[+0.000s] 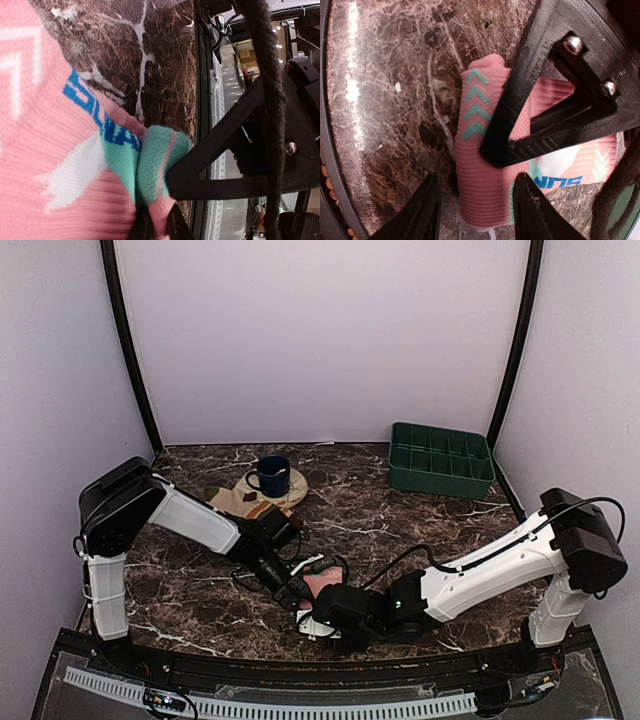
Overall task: Roll the socks
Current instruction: Roll the sock at the center of the board.
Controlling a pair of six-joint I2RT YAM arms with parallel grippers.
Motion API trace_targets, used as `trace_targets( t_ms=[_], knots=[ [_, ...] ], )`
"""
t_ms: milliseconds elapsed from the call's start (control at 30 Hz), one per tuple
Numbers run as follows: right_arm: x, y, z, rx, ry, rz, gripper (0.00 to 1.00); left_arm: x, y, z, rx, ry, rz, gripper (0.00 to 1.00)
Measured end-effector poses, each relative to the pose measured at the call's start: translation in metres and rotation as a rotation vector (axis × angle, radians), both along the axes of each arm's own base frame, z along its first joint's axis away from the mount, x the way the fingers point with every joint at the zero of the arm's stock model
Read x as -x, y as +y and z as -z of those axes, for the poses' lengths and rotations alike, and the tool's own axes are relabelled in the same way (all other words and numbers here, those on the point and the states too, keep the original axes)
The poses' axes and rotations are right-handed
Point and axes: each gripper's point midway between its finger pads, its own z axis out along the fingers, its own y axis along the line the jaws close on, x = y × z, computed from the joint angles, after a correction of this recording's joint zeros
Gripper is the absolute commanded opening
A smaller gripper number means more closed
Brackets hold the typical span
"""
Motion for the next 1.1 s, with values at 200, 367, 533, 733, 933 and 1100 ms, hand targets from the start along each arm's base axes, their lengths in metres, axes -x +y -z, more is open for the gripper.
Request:
trace_targets(
  t_ms=[200, 367, 533, 733, 933, 1100],
  knots=[
    [-0.005, 0.000, 0.003, 0.034, -0.028, -0.010, 0.46, 0.001, 0.002, 0.001, -0.001, 0.013, 0.008, 0.00],
    [-0.009, 0.000, 0.007, 0.057, -0.037, -0.011, 0.43, 0.000, 0.001, 0.001, -0.003, 0.020, 0.015, 0.00],
    [-0.016, -0.001, 0.009, 0.067, -0.031, -0.005, 0.36, 0.000, 0.001, 0.001, -0.006, 0.021, 0.018, 0.00],
    [-0.017, -0.001, 0.010, 0.066, 0.008, -0.005, 0.24, 0.000, 0.002, 0.001, -0.009, 0.023, 0.017, 0.16],
    [-0.017, -0.001, 0.010, 0.063, 0.050, -0.003, 0.18, -0.001, 0.003, 0.002, -0.021, 0.028, 0.005, 0.30],
    [-0.018, -0.001, 0.010, 0.056, 0.077, 0.003, 0.15, -0.002, 0.007, -0.001, -0.032, 0.005, -0.015, 0.34]
  ],
)
